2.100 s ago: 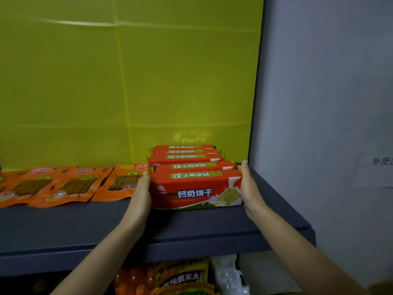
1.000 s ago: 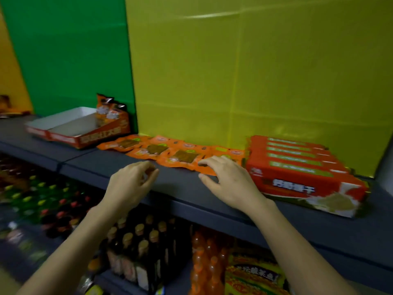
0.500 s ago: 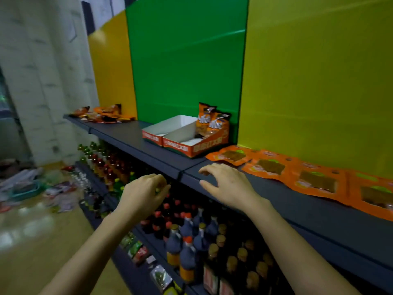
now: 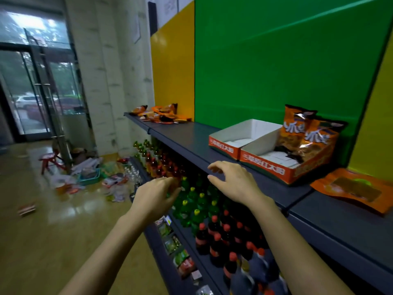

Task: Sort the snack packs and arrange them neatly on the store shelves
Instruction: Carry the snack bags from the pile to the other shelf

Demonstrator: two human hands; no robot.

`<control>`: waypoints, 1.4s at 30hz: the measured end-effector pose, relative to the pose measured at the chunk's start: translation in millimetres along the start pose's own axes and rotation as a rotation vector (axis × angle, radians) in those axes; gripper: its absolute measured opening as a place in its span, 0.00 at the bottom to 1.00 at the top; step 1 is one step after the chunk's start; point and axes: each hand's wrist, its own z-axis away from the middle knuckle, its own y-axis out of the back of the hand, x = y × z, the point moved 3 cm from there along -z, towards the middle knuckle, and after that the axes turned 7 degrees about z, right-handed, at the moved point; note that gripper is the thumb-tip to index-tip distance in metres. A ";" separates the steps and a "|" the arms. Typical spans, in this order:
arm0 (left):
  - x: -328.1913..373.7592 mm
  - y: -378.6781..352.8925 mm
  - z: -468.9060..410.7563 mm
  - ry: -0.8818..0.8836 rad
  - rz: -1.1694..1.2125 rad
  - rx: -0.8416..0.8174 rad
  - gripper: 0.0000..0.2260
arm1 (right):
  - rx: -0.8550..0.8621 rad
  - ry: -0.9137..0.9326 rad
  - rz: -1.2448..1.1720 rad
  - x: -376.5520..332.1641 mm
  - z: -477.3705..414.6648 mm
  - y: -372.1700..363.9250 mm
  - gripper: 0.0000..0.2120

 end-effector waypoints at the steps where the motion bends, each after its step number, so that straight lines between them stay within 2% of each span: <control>1: -13.7 -3.8 -10.6 0.010 0.006 -0.002 0.12 | 0.008 0.001 -0.013 -3.5 -16.4 -7.8 0.17; 6: -80.2 -20.0 -80.2 0.048 0.004 0.036 0.13 | 0.078 0.017 -0.057 -20.2 -99.2 -41.9 0.17; 11: -141.8 -29.4 -152.3 0.061 -0.104 0.038 0.14 | 0.120 0.038 -0.036 -33.7 -187.2 -65.9 0.17; 21: -284.5 -50.7 -232.1 0.143 -0.092 0.071 0.14 | 0.068 0.009 0.005 -63.8 -332.5 -132.8 0.18; 36: -542.2 -59.4 -380.4 0.011 -0.071 0.012 0.14 | 0.155 -0.225 0.081 -128.2 -560.4 -228.3 0.17; 42: -605.2 -70.4 -443.1 -0.028 -0.004 -0.004 0.13 | 0.128 -0.295 0.127 -140.4 -629.2 -251.8 0.17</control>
